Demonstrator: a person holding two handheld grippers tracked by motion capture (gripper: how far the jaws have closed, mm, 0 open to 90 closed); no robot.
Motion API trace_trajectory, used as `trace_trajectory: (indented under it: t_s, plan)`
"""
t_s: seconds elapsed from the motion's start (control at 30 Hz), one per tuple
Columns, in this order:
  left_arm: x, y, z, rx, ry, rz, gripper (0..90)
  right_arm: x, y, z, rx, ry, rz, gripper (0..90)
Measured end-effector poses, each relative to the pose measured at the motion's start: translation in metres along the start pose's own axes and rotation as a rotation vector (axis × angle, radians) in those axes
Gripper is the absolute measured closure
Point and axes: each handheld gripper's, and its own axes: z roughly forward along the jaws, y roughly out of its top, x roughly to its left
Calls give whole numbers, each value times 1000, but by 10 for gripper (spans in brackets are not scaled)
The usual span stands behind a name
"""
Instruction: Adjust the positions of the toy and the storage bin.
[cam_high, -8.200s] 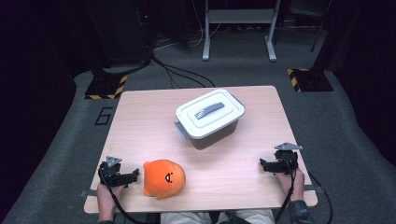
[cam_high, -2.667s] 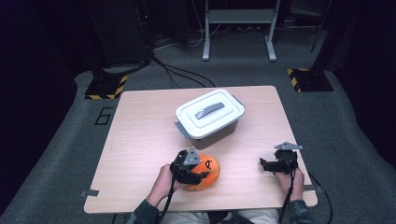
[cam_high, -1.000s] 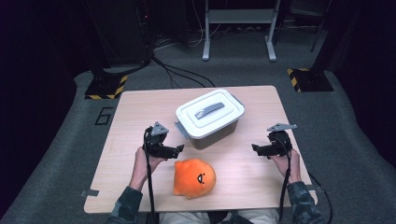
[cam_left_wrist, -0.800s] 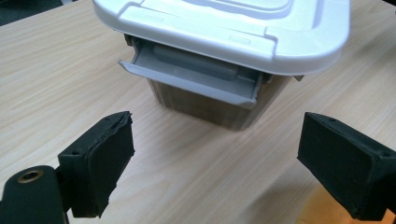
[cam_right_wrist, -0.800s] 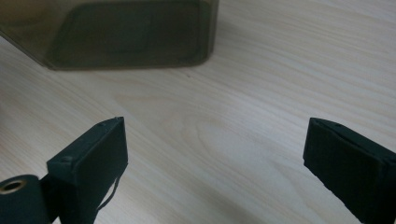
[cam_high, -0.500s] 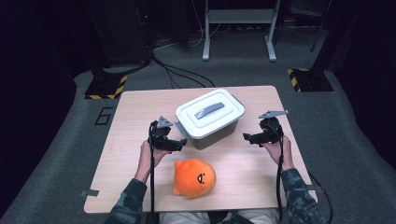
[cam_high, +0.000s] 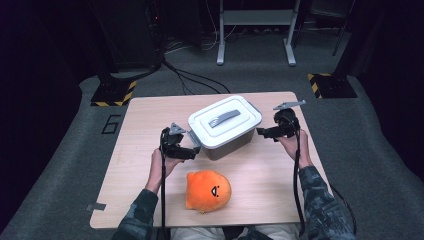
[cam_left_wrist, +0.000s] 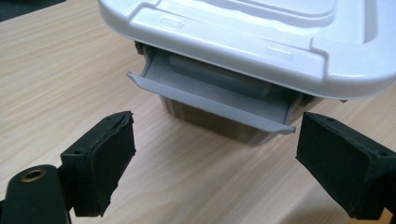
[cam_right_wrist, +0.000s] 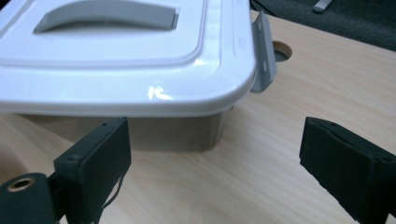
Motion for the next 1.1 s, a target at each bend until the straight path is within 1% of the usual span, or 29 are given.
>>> trace_trajectory:
  t_s: [0.1, 0.13, 0.17, 0.2, 0.3, 0.33, 0.37, 0.4, 0.47, 0.5, 0.53, 0.57, 0.6, 0.67, 0.7, 0.73, 0.77, 0.8, 0.83, 0.9, 0.97, 1.03, 1.07, 1.1]
  plan:
    - [0, 1, 1, 5, 0, 3, 109, -4, 13, 5, 4, -2, -5, 96]
    - [0, 2, 1, 2, -1, 3, 109, -5, 15, 6, 9, -5, 1, 104]
    - [1, 2, 1, 6, -2, 10, 109, -6, 19, 8, 8, -7, -2, 114]
    - [0, 2, 2, 4, -2, 5, 109, -8, 22, 10, 6, -7, -4, 124]
    - [1, 2, 3, 11, -6, 12, 109, -13, 31, 18, 21, -8, 12, 145]
    - [1, 3, 4, 13, -5, 14, 109, -15, 33, 21, 24, -12, 9, 149]
    - [0, 3, 5, 6, -4, 14, 109, -17, 36, 24, 32, -8, 21, 169]
    - [0, 3, 6, 14, -7, 21, 110, -19, 38, 27, 35, -2, 38, 190]
    - [1, 3, 6, 16, -7, 25, 116, -22, 42, 34, 37, 2, 38, 232]
    - [1, 3, 7, 21, -6, 26, 123, -23, 44, 37, 53, 15, 53, 261]
    - [2, 3, 8, 15, -3, 24, 129, -25, 46, 40, 64, 27, 62, 276]
    - [2, 3, 8, 14, -12, 23, 133, -27, 47, 44, 76, 28, 56, 298]
    - [3, 3, 9, 10, -16, 19, 136, -29, 48, 47, 84, 28, 62, 308]
    - [2, 4, 11, 8, -19, 20, 138, -32, 49, 52, 113, 66, 100, 325]
    - [3, 4, 11, 9, -21, 22, 139, -34, 48, 53, 105, 80, 112, 344]
    - [3, 5, 11, 14, -22, 30, 140, -34, 48, 55, 94, 88, 116, 363]
    - [4, 5, 11, 14, -24, 31, 142, -33, 48, 54, 100, 96, 126, 386]
    - [4, 5, 12, 7, -24, 24, 145, -32, 49, 54, 102, 99, 130, 413]
    - [5, 5, 11, 9, -21, 30, 151, -31, 49, 53, 99, 103, 125, 448]
    - [6, 5, 11, 8, -27, 32, 162, -28, 48, 52, 100, 116, 124, 480]
    - [7, 5, 12, 4, -28, 22, 164, -26, 47, 51, 96, 115, 117, 484]
    - [9, 4, 12, 8, -26, 19, 170, -24, 45, 50, 92, 107, 130, 485]
    - [10, 4, 12, 10, -23, 19, 176, -24, 44, 49, 88, 108, 125, 486]
    - [11, 4, 12, 8, -20, 16, 182, -22, 43, 48, 92, 101, 135, 486]
